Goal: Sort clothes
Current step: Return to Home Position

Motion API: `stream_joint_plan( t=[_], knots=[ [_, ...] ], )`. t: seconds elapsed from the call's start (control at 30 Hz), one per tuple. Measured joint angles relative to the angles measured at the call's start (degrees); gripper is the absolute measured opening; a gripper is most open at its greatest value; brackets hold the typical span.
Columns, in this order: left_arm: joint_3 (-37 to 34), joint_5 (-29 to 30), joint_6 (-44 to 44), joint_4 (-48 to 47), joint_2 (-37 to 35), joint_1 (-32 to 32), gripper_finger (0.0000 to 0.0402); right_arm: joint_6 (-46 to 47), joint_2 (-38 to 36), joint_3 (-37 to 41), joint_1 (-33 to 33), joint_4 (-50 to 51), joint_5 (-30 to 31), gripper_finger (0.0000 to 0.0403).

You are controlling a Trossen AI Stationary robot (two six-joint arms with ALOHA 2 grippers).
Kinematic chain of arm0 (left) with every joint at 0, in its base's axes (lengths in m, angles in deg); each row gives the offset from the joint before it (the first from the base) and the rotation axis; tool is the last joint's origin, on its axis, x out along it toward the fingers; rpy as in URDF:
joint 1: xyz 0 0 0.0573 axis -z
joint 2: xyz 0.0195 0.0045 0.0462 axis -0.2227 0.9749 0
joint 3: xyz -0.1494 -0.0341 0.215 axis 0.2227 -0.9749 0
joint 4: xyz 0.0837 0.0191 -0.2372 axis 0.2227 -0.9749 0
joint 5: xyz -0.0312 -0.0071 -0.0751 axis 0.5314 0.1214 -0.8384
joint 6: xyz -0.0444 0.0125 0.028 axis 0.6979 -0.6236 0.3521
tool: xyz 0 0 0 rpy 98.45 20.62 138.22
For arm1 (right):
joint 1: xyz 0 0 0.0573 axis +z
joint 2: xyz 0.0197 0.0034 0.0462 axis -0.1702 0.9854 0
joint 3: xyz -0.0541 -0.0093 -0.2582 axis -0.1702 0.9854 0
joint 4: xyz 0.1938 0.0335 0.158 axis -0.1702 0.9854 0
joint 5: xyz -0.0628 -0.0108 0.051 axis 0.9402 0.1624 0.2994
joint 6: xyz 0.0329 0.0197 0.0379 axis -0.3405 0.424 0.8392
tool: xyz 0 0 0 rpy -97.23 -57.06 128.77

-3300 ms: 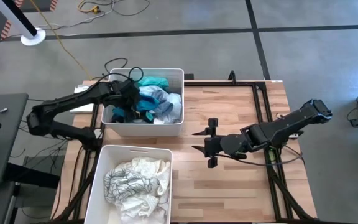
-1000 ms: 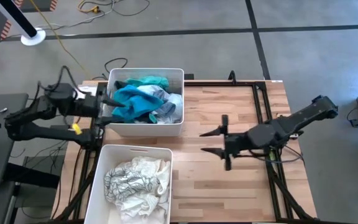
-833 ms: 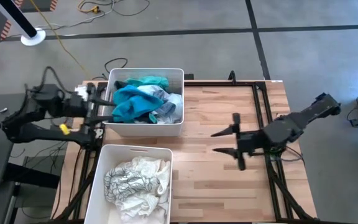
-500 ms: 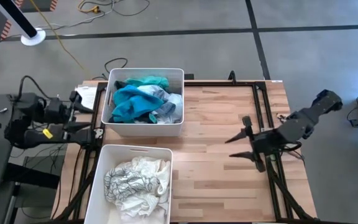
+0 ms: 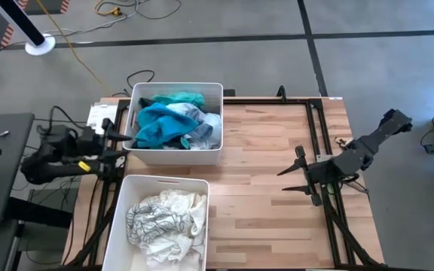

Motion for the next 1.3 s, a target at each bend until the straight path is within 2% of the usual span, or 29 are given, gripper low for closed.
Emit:
stream_joint_plan(
  t=[0.23,0.47,0.6,0.77,0.97,1.3],
  knots=[
    [-9.21,-0.11,-3.03,18.36,-0.34,0.0,0.0203,0.13,-7.08,11.35,0.0,-8.23,0.11,0.0207],
    [-15.29,-0.18,-2.52,27.69,-0.36,0.0,0.0203,0.3,-16.3,19.25,-0.02,-10.05,0.14,0.0173],
    [-17.91,-0.23,-1.95,29.41,-0.27,0.0,0.0203,0.4,-20.48,24.52,-0.07,-12.79,0.16,0.0157],
    [-21.82,-8.0,0.81,34.58,-0.3,0.0,0.0203,2.02,-25.15,30.77,-0.07,-14.19,0.19,0.0142],
    [-25.28,-13.98,1.77,42.25,-0.31,0.0,0.0203,2.45,-30.82,35.56,-0.07,-16.06,0.19,0.0128],
    [-35.01,-14.38,3.07,67.79,-0.35,0.11,0.0203,-2.58,-39.81,38.77,-0.04,-16.87,0.18,0.0123]
  ],
)
